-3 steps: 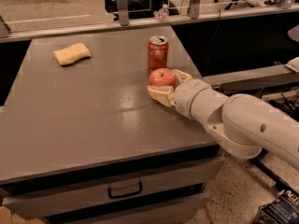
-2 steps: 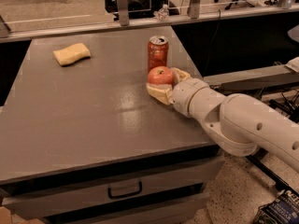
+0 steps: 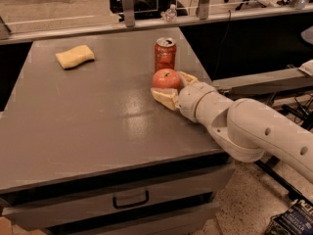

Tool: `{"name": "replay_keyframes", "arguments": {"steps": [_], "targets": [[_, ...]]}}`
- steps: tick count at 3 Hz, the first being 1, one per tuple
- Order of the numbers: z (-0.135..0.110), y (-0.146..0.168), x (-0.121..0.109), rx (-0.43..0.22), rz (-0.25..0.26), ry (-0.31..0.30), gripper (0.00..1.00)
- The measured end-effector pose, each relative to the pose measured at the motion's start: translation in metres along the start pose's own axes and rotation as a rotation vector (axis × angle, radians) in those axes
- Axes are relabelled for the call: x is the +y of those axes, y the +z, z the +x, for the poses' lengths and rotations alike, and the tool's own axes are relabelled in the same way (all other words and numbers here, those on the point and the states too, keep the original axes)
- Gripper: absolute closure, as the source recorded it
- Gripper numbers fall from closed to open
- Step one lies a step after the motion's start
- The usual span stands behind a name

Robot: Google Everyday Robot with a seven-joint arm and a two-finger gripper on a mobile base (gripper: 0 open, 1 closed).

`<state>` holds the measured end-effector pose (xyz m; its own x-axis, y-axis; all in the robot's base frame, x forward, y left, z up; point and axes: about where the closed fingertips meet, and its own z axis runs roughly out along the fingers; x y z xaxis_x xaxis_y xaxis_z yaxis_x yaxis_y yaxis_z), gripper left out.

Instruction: Move apple near coke can

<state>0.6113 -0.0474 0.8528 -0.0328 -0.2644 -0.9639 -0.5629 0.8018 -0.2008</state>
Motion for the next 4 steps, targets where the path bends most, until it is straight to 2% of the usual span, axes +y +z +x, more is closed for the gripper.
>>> {"name": "replay_keyframes", "arguments": {"steps": [1, 2, 4], "targets": [[-0.003, -0.002, 0.004, -0.007, -0.012, 0.006, 0.00], [-0.013, -0.012, 0.011, -0.025, -0.023, 0.004, 0.00], [-0.027, -0.071, 0.047, -0.052, -0.020, 0.058, 0.00]]}}
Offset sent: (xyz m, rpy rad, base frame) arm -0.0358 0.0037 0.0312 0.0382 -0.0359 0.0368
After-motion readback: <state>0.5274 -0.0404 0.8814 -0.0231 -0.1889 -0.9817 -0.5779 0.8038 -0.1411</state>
